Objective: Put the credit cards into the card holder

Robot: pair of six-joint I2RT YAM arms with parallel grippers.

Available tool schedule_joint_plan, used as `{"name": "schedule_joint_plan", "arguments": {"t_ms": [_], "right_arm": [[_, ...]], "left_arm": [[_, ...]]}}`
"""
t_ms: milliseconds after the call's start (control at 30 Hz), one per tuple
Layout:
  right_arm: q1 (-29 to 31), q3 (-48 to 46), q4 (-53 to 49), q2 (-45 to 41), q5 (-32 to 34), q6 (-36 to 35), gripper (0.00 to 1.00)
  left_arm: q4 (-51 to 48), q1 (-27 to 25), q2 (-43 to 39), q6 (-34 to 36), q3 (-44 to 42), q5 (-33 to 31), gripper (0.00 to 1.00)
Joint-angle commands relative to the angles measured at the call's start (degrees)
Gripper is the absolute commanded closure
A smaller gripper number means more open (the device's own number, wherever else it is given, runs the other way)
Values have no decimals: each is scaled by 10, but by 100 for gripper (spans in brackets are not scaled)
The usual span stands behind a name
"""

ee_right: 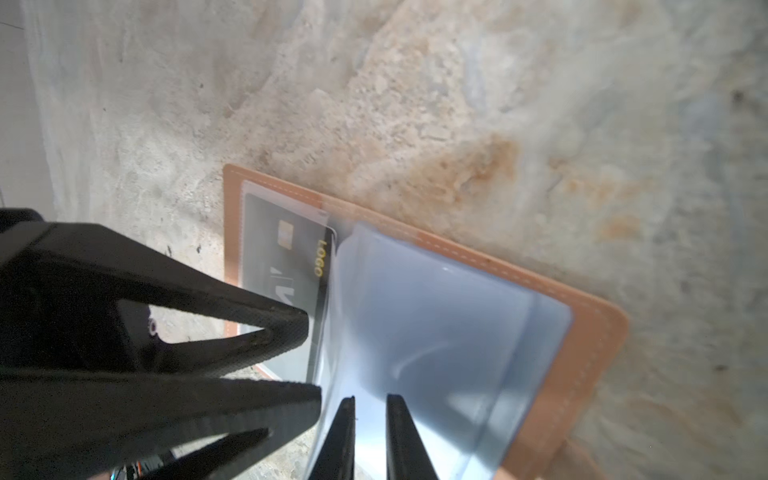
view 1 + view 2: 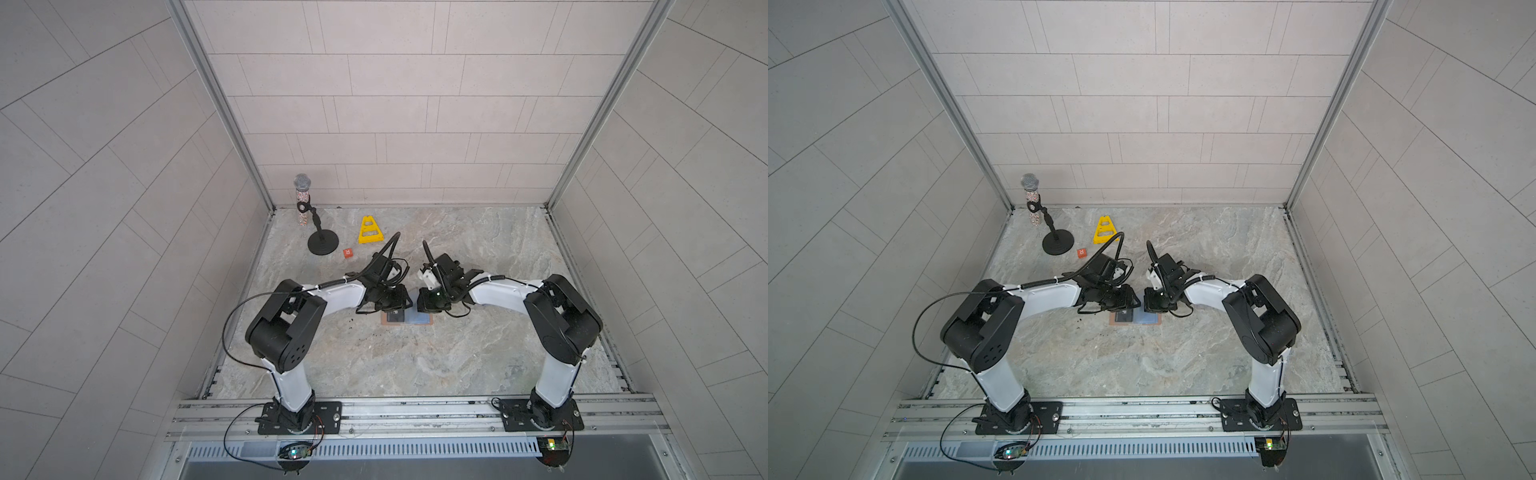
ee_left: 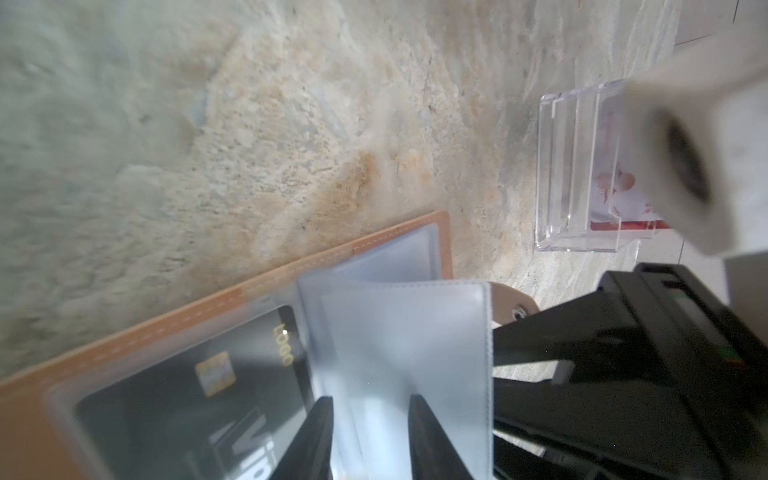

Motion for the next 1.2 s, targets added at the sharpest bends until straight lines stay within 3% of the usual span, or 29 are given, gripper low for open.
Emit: {"name": "schedule_joint_plan", "arguments": {"t_ms": [0,233,433,967,1167], "right_arm": [[6,4,34,5,-27,16,82],[29,40,24,34,-37,12,75],[52,78,14,66,-30,13,72],[63,125,-39,115,-12,-1,71],[65,119,-18,47,-23,-11,71]], "left_arm": [[-47,-1,-51,31,1,-64,60],[-91,1,-155,38,-34,-195,57],[-114,10,-216,32,-61,-255,56],[-120,14,-229,44,-63,-220,56],[-110,15,-230,35,-41,-158,56]]}}
